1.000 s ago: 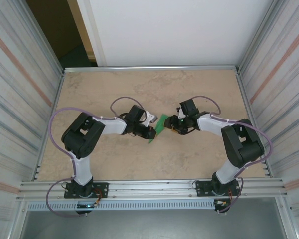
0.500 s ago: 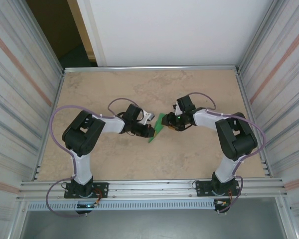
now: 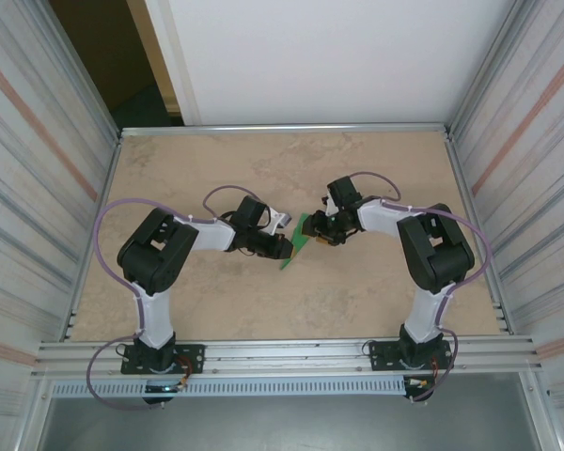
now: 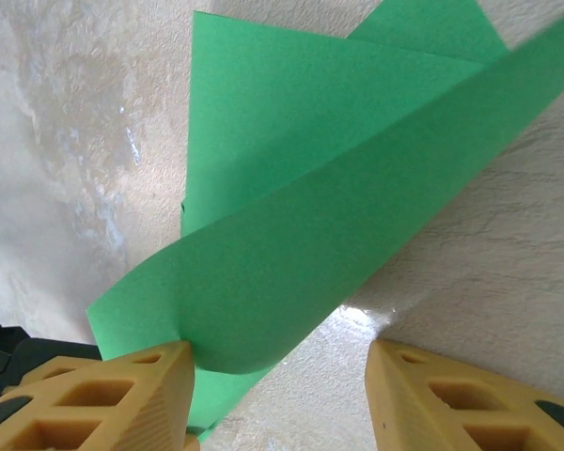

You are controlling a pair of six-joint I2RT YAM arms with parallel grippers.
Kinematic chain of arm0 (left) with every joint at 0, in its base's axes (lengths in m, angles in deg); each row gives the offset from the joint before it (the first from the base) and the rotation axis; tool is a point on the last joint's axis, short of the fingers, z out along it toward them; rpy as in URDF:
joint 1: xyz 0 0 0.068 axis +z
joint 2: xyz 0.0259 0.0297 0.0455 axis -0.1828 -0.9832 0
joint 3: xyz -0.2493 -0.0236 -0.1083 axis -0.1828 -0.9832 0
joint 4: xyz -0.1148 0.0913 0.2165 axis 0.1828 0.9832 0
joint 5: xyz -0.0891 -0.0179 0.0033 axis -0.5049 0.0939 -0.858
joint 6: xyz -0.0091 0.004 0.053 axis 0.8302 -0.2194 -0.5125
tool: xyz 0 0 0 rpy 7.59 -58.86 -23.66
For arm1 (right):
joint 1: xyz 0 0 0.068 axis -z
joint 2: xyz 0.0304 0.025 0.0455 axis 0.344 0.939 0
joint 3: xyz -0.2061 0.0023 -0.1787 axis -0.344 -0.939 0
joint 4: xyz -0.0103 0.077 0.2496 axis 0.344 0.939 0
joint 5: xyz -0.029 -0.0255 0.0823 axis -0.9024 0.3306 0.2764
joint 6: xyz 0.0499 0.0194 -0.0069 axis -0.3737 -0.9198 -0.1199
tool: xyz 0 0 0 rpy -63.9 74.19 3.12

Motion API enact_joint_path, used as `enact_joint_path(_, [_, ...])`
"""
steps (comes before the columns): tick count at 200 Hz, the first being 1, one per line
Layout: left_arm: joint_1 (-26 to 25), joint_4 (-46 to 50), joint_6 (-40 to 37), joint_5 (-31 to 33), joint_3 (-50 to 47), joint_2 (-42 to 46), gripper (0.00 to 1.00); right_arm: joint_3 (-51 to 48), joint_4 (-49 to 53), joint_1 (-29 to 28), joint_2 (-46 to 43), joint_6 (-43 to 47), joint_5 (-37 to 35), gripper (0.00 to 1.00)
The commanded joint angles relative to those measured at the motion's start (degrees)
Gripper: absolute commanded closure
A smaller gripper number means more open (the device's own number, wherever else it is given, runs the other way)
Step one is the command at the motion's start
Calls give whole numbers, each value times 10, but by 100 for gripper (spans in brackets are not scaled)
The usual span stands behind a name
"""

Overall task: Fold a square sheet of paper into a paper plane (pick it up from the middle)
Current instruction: Fold the wing for the fifth time at the center of the table.

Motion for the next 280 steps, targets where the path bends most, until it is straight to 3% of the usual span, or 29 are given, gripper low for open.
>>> enact_joint_path(1, [-5,15,2,6,-3,-3,83,9,31,-14,37,5,-38,47])
enact_joint_path(116, [-4,52,9,32,-9,62,75,28,57,-23,69,-9,-58,46])
enact_joint_path(280, [-18,93,-3,71,-15,25,84,56,98,-39,107,-8,-98,46])
